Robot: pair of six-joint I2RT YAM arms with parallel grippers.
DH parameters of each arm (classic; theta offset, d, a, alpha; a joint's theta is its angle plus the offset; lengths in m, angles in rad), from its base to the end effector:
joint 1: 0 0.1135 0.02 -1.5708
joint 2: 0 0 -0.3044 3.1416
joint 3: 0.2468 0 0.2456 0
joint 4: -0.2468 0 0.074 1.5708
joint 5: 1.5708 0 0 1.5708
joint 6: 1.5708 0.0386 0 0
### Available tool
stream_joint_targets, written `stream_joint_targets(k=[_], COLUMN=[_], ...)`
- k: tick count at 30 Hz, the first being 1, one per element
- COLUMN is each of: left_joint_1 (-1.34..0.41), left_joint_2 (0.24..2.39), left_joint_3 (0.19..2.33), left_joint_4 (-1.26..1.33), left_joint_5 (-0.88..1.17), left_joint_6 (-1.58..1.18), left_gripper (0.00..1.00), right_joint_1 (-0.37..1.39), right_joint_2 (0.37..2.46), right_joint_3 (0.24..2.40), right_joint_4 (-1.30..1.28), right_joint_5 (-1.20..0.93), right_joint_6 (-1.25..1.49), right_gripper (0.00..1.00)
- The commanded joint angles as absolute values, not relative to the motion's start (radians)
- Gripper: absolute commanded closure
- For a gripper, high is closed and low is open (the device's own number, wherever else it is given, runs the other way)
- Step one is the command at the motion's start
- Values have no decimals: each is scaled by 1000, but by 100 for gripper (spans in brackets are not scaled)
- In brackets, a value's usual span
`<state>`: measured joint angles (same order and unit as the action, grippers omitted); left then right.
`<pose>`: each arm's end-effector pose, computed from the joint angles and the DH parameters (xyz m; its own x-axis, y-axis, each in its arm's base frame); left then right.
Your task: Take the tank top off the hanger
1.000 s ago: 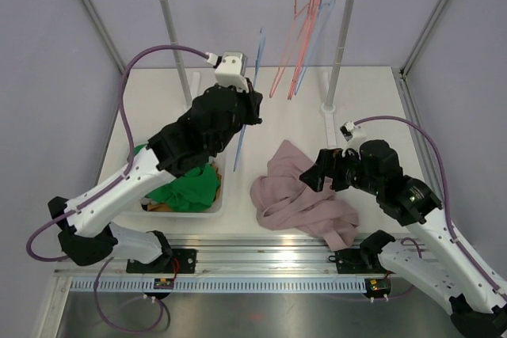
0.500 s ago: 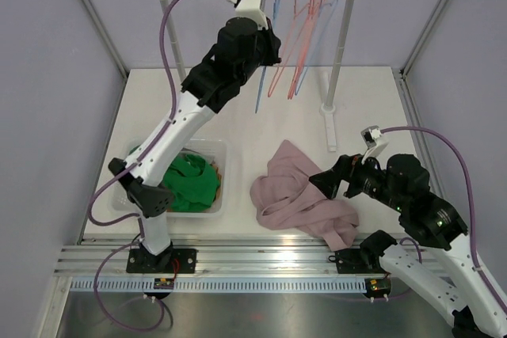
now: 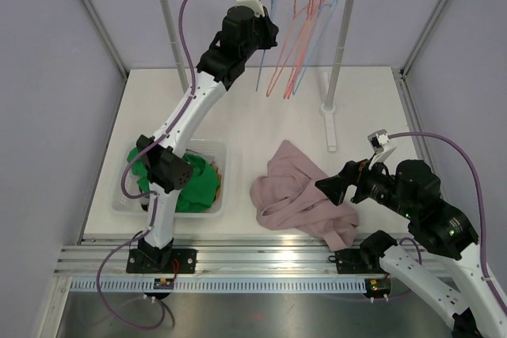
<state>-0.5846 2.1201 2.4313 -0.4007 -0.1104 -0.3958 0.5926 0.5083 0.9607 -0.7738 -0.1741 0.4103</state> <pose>0.4186 -0.2719 0.4931 -0.2450 -0.2974 -0.9228 0.3929 0.8397 -0.3749 0.0364 0.0325 0.3843 -0.5141 0.1275 -0.8482 -0.5249 0.7353 0.4286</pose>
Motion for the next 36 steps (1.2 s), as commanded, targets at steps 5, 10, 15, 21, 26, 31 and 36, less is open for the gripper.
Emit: stream_joint_targets(k=[5, 10, 15, 21, 26, 31, 36], left_joint_1=[-586, -591, -595, -595, -597, -597, -601], left_joint_2=[2131, 2121, 2100, 2013, 1843, 1655, 1451], left_joint_3=[2456, 2442, 2438, 2314, 2182, 2005, 1855], left_joint_4=[-305, -319, -363, -391, -399, -367, -386], left_joint_5=[24, 51, 48, -51, -83, -78, -93], left_joint_6=[-397, -406, -400, -381, -385, -403, -414], left_gripper=[100, 95, 80, 38, 1, 1, 1], right_joint_1=[588, 588, 588, 588, 588, 592, 682], right_joint_2=[518, 583, 710, 819, 867, 983, 1145], right_joint_3=[950, 925, 891, 855, 850, 822, 767], right_joint_4=[-792, -792, -744, -664, -635, -611, -529], right_joint_5=[-120, -69, -45, -72, -11, 25, 83], right_joint_6=[367, 370, 420, 456, 459, 491, 584], right_gripper=[1, 0, 1, 1, 0, 1, 1])
